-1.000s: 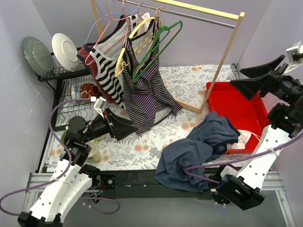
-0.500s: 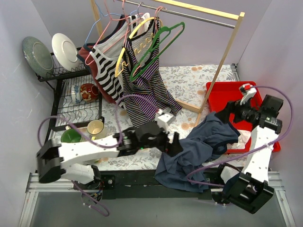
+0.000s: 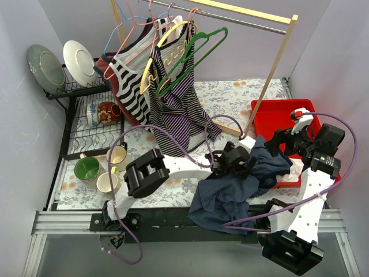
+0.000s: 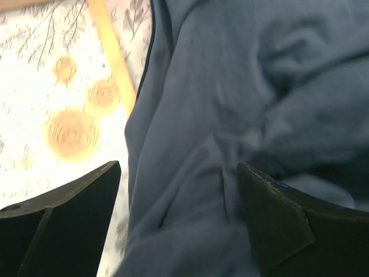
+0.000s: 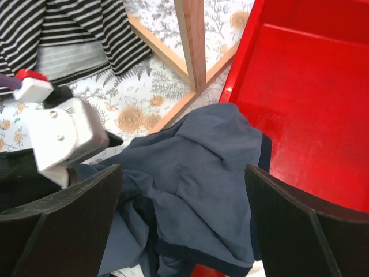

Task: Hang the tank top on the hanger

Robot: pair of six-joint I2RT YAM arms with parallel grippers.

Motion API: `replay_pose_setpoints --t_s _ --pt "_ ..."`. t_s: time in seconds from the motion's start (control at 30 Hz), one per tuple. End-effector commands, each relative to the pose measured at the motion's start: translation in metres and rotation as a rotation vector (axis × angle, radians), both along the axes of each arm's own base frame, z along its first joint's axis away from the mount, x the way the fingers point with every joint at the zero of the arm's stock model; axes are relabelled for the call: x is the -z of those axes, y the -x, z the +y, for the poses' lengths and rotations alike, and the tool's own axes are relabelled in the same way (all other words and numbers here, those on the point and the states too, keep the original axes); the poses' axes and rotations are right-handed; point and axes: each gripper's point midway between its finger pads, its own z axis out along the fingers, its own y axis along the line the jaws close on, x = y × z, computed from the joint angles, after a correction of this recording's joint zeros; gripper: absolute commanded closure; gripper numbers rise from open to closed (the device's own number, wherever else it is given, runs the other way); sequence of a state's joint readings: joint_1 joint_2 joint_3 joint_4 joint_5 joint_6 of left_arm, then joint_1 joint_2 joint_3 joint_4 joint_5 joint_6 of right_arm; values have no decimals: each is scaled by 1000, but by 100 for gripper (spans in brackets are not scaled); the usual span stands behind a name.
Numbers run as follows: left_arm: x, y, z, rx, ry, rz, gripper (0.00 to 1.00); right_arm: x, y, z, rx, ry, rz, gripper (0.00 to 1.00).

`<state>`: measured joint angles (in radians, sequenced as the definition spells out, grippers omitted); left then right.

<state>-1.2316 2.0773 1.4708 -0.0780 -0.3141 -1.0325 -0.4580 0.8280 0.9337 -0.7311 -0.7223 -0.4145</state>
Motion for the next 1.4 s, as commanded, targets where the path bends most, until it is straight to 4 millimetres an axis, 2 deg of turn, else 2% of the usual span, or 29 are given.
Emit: replay_pose_setpoints --t_s 0.0,0.13,0.2,0.27,0.3,0.37,0.4,0.43,0.47,0.6,0.63,0.7,0.93,1.07,1.2,1.37 --pt "-30 -32 -11 -68 7 -99 20 6 0 -4 20 9 0 5" --pt "-24 -45 -17 -58 19 -74 30 15 4 -2 23 4 15 5" --pt "-24 -45 -22 -37 33 -53 36 17 4 -3 24 4 17 5" --pt "-19 -48 -23 -34 32 -31 46 18 4 -2 26 0 19 5" --pt "-17 -47 -24 -22 34 -17 55 17 4 -2 25 -2 17 5" --pt "-18 -46 -24 -14 44 0 61 17 4 -2 26 3 13 5" --pt "-19 -46 -25 -7 52 11 73 16 4 -3 26 6 10 5" --pt "-16 -44 -23 -4 50 22 76 16 5 -2 26 6 10 5" --pt "-21 -45 -23 -1 66 24 79 14 5 -2 26 10 4 5" --pt "-20 -51 -16 -13 71 41 77 16 6 -2 25 11 8 5" --pt "-20 -51 -15 -11 73 46 71 15 6 -2 25 11 8 5" --pt "-16 -54 -14 -11 77 63 67 16 7 -2 24 8 9 5" --pt "0 -48 -18 43 88 146 66 18 7 -2 25 8 15 5" --pt "7 -50 -14 28 91 168 72 18 8 -2 26 13 13 5" --pt "2 -56 -12 20 104 168 88 17 8 -2 25 14 11 5" --pt "3 -59 -11 22 102 174 88 19 9 -1 23 14 14 5"
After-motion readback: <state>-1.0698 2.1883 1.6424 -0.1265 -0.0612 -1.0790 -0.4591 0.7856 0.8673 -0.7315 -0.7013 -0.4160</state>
